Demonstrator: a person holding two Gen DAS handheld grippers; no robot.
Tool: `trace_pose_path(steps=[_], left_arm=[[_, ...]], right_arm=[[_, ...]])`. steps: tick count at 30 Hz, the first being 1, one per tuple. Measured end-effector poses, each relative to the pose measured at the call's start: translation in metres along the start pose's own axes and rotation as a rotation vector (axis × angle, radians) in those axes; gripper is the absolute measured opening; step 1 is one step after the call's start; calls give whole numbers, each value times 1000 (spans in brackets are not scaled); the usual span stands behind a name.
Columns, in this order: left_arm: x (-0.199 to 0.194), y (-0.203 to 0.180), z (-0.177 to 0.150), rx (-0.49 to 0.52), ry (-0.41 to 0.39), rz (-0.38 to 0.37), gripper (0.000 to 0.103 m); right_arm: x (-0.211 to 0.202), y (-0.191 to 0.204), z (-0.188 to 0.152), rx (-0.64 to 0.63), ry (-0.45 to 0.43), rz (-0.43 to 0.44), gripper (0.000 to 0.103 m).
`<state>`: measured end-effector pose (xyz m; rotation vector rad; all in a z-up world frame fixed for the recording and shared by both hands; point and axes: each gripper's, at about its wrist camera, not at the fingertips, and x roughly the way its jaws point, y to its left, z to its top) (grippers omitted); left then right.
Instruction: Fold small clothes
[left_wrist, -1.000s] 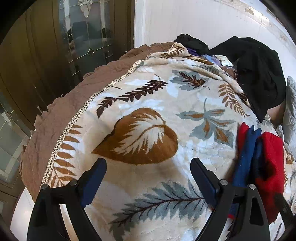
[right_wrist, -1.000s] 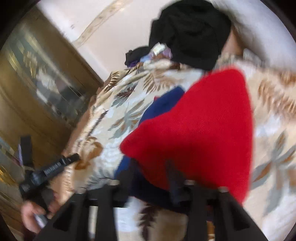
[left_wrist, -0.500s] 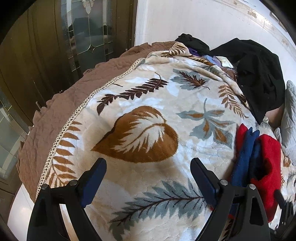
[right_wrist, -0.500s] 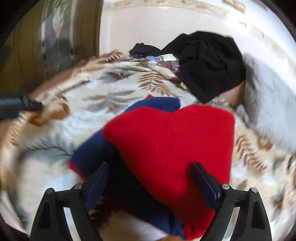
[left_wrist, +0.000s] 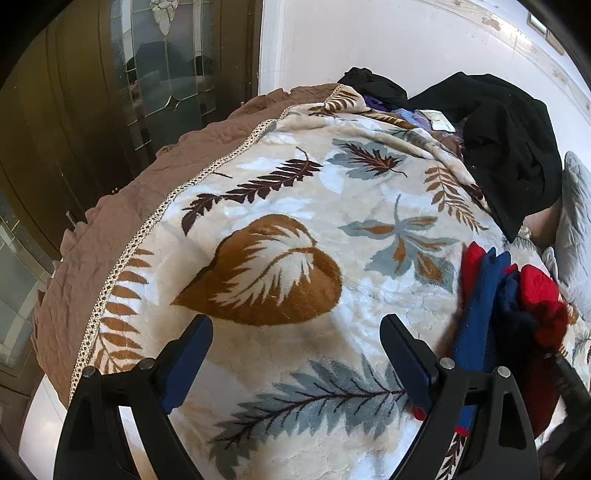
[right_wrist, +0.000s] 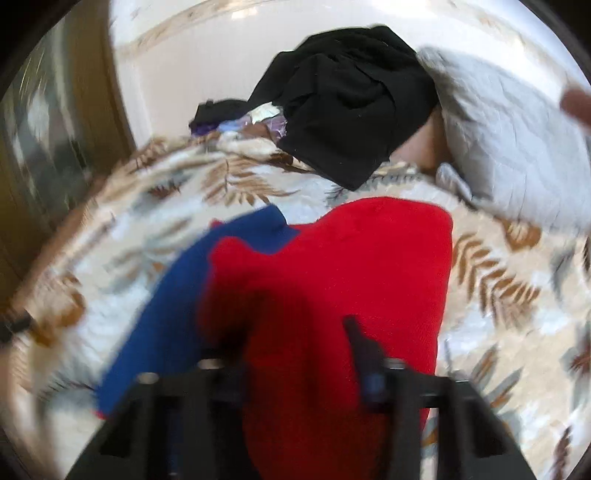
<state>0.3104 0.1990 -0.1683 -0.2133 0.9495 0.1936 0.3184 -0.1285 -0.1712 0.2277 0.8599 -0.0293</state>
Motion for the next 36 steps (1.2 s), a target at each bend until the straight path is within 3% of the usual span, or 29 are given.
trace_pose_path(steps=[3, 5, 6, 7, 10, 12, 15, 16, 17, 19, 20, 22, 24, 26, 29, 33, 36], left_arm=[[1, 3, 1, -18, 4, -4, 92], [0, 5, 2, -23, 2, -11, 92], [-1, 5, 2, -24, -1, -12, 92], [-2, 7, 3, -27, -5, -11, 92], [-2, 15, 4, -51, -5, -5, 92], [-2, 18, 3, -58, -3, -16, 92], [-3, 11, 2, -22, 5, -108, 92], [-3, 5, 1, 1, 14, -148, 92], [-2, -1, 0, 21, 26, -182, 92], [-1, -14, -3, 44, 61, -252, 92], [-1, -19, -5, 51, 78, -294, 92], [-4, -33, -11, 81, 115, -401, 92], [-9, -42, -16, 104, 118, -435, 92], [-12, -51, -21, 118, 135, -490, 92], [-10, -66, -26, 107, 189, -604, 92], [-9, -88, -29, 73, 208, -707, 92], [5, -102, -31, -6, 223, -715, 92]], right_arm=[[-10, -8, 7, 138, 31, 144, 30], [-25, 5, 8, 131, 20, 218, 21], [-33, 18, 9, 104, 11, 272, 11], [-38, 32, 8, 79, 18, 314, 10], [-42, 72, -4, -38, 5, 235, 10], [-33, 57, -8, 43, 17, 260, 10], [-40, 12, -9, 194, -30, 361, 15], [-41, 0, -9, 227, -21, 388, 25], [-41, -9, -9, 246, -9, 401, 53], [-44, -29, -11, 296, -13, 393, 88], [-49, -41, -12, 318, -61, 400, 88], [-51, -54, -15, 316, -72, 437, 86], [-50, -70, -20, 362, -92, 430, 81], [-43, -83, -21, 402, -78, 406, 63], [-28, -104, -26, 502, -68, 387, 46], [-11, -143, -35, 693, -80, 404, 45], [14, -171, -37, 834, -64, 453, 45]])
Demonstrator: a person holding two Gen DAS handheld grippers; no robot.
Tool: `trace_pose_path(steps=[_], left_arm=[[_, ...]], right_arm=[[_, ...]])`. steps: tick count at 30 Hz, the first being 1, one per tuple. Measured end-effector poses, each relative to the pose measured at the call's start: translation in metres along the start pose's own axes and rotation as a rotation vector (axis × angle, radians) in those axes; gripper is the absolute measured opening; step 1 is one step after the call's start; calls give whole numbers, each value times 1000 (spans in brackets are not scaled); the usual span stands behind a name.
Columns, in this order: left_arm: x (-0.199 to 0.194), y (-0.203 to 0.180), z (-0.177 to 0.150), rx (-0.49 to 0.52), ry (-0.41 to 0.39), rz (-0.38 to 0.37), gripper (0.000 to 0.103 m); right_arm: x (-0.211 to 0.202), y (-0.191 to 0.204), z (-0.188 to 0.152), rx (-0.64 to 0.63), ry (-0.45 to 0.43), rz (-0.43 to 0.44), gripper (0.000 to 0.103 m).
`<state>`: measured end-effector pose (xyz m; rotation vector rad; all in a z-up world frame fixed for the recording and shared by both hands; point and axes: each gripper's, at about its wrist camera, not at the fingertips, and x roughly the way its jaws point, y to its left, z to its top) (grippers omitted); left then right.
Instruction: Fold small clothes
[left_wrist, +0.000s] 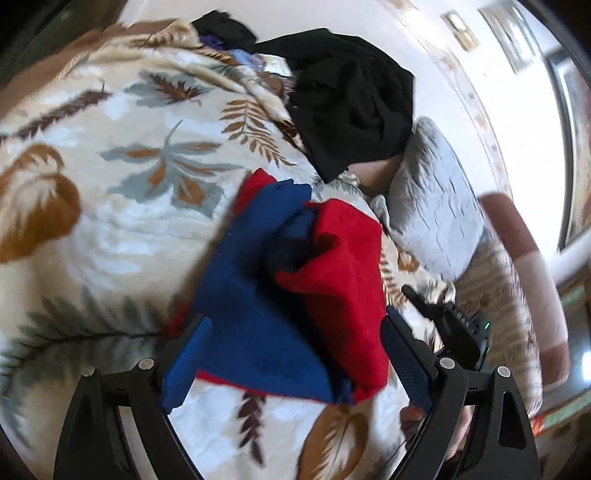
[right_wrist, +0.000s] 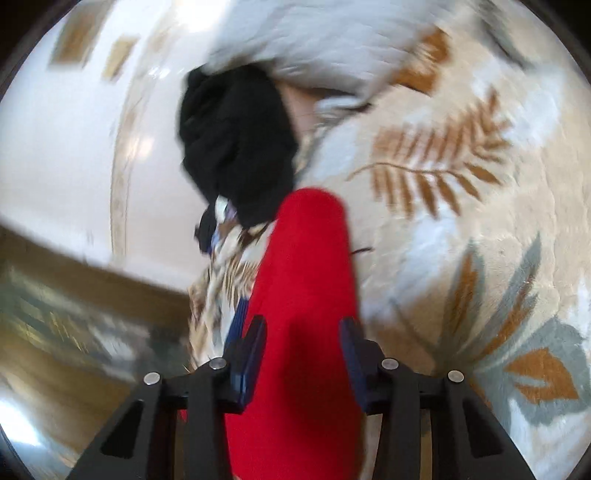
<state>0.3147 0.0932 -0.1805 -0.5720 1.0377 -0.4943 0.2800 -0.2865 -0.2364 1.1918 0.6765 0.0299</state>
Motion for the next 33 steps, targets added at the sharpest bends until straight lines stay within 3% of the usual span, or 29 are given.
trace_pose_path(steps=[4, 8, 10, 11, 13, 17, 23, 27, 29, 31, 33], left_arm=[[22, -5, 4, -53, 11, -42, 92], [36, -22, 7, -39, -22, -79, 92], [46, -31, 9, -21, -32, -56, 90], [49, -32, 9, -20, -41, -45, 82], [56, -31, 10, -30, -54, -25, 13], [56, -21, 10, -58, -90, -36, 11], [20, -26, 3, -4, -157, -40, 10], [-20, -25, -9, 72, -253, 7, 10], [-36, -15, -16, 99, -288, 64, 10], [-31, 7, -20, 74, -248, 141, 10], [-7, 36, -22, -13, -132, 213, 11]], right_arm=[[19, -5, 19, 27, 16, -19, 45], [41, -5, 33, 47, 25, -33, 45], [58, -5, 33, 46, 80, -41, 45], [65, -4, 32, 38, 110, -52, 45], [74, -7, 28, 47, 150, -29, 45], [68, -9, 23, 18, 169, 25, 45], [58, -11, 22, 69, 156, 98, 45], [62, 42, 0, -99, 209, 124, 45], [65, 70, -16, -198, 218, 79, 45], [78, 80, -32, -247, 246, 26, 45], [96, 77, -44, -281, 295, -68, 44]])
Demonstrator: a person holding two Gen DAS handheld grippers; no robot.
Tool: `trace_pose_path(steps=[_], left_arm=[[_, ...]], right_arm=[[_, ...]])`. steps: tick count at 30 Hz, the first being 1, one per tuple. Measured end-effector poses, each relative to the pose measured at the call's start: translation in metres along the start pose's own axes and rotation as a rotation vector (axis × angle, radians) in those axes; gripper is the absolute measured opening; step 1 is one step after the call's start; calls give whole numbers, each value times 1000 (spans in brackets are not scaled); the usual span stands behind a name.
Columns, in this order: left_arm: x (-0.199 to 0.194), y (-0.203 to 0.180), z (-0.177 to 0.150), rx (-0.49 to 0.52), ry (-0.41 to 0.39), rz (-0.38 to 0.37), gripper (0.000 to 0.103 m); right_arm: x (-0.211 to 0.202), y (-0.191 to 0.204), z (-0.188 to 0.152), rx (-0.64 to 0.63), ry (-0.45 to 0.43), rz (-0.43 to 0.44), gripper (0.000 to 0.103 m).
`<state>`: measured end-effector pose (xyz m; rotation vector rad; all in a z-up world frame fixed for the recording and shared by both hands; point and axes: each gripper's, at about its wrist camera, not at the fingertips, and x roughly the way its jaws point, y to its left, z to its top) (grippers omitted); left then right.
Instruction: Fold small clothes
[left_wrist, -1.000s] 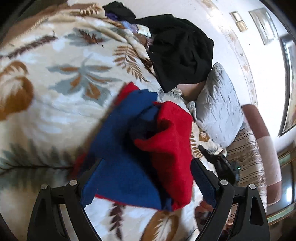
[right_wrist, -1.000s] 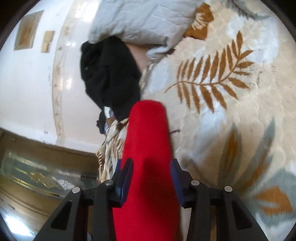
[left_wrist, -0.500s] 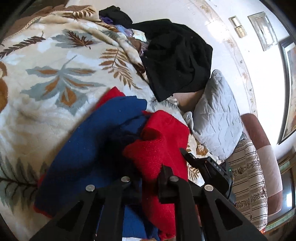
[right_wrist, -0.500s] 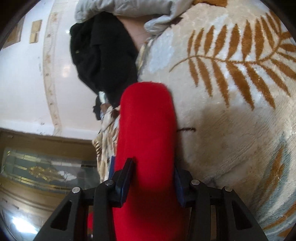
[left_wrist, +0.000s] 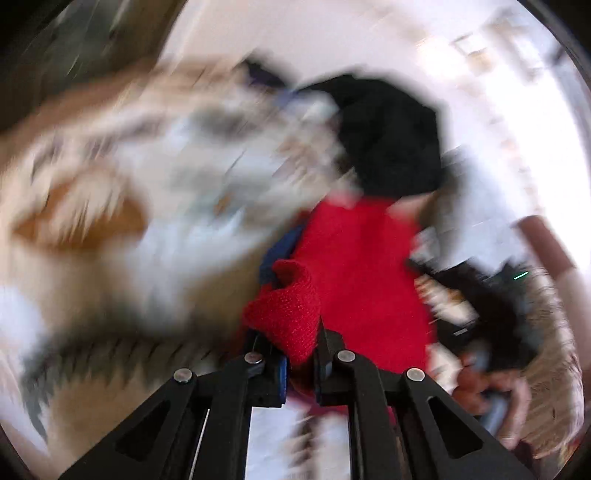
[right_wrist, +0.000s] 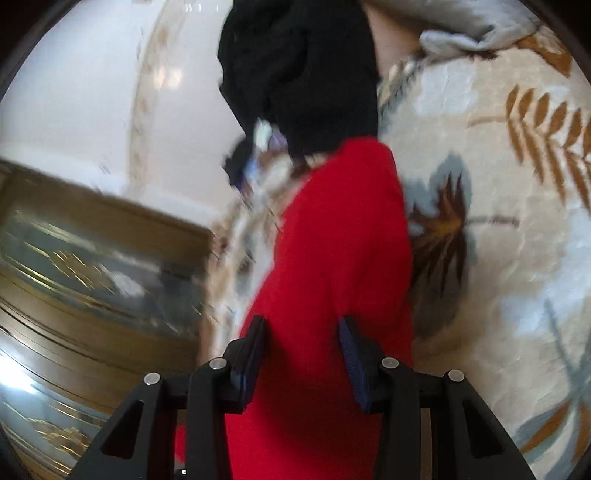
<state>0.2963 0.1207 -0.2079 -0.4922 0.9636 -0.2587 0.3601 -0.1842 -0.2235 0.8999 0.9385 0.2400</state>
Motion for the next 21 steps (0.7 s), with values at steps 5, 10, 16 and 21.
trace_pose_path(steps=[5, 10, 16, 21], left_arm=[[-3, -11, -3, 100, 21, 30, 18], [-30, 4, 5, 45, 26, -4, 32], [-56, 4, 9, 90, -107, 106, 32], [-48, -1, 14, 136, -134, 146, 33]], right_arm=[[-25, 0, -5, -36, -36, -40, 44], [-66, -9, -19, -112, -73, -41, 46], [-85, -12, -46, -191, -49, -37, 46], [-78, 10, -68, -316, -53, -30, 46]])
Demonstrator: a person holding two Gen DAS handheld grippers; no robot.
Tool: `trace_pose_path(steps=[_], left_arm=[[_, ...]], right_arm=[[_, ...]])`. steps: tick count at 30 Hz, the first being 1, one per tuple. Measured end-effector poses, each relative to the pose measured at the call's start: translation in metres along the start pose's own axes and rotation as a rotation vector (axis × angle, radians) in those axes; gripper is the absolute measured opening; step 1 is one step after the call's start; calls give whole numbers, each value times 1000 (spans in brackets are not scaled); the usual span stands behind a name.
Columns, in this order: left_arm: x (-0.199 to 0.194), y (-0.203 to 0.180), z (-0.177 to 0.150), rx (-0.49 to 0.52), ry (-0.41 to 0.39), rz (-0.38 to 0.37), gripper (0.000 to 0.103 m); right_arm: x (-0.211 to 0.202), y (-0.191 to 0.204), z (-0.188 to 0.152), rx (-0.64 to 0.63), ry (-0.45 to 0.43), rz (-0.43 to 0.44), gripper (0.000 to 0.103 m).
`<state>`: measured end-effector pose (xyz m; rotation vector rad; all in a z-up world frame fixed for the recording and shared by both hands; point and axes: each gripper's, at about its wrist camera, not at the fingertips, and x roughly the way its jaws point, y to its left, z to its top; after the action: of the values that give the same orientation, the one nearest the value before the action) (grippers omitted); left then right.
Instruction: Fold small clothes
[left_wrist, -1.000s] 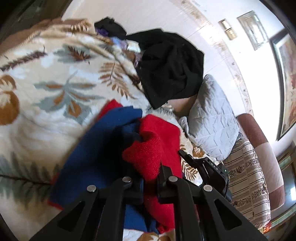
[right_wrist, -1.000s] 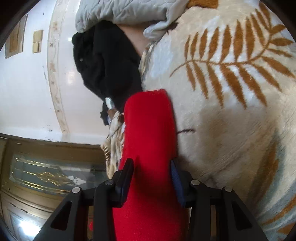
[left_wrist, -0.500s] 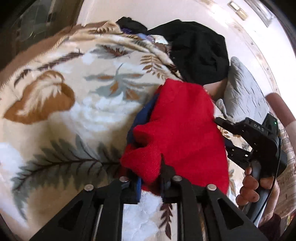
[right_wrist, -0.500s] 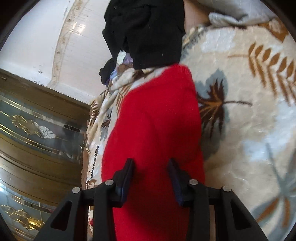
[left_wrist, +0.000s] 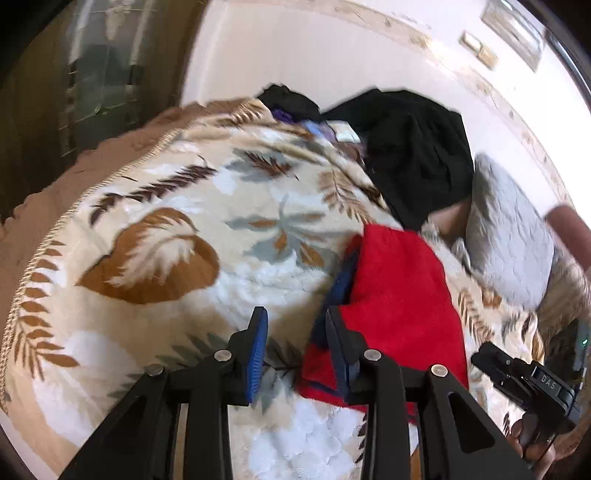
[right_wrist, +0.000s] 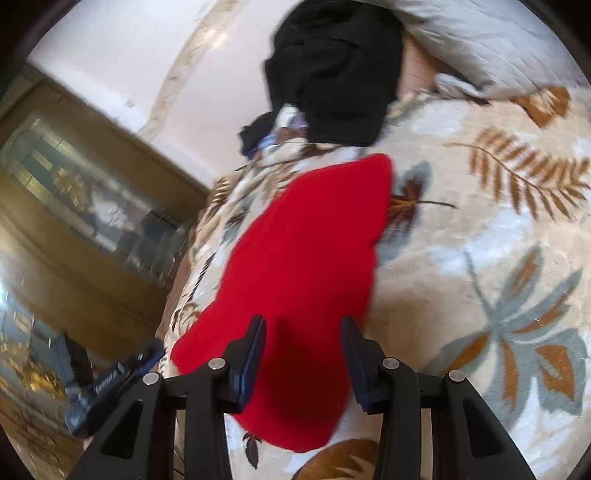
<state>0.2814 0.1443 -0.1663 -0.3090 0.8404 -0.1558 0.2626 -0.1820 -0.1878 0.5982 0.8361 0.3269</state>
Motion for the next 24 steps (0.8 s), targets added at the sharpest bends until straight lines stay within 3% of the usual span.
trace_pose_path(steps=[2, 4, 6, 8, 12, 15, 20, 22, 24], left_arm=[[16, -10, -5, 68, 39, 65, 33], [43, -19, -15, 153, 127, 158, 33], [57, -18, -21, 169, 186, 180, 33], [53, -14, -17, 145, 179, 161, 33], [29, 1, 1, 42, 102, 45, 36], [24, -1, 10, 16, 58, 14, 71], [25, -11, 17, 37, 27, -16, 72], [30, -22, 13, 91, 42, 10, 72], [38, -36, 5, 184, 55, 83, 72]], right_arm=[[18, 9, -14, -62, 45, -66, 46], [27, 7, -25, -101, 45, -112, 48], [25, -2, -24, -55, 38, -81, 50], [21, -11, -19, 10, 72, -40, 51], [7, -26, -8, 103, 87, 38, 56], [7, -40, -4, 200, 78, 97, 69], [1, -50, -8, 208, 11, 101, 69], [0, -46, -10, 175, -16, 101, 66], [3, -35, -13, 112, -33, 101, 57]])
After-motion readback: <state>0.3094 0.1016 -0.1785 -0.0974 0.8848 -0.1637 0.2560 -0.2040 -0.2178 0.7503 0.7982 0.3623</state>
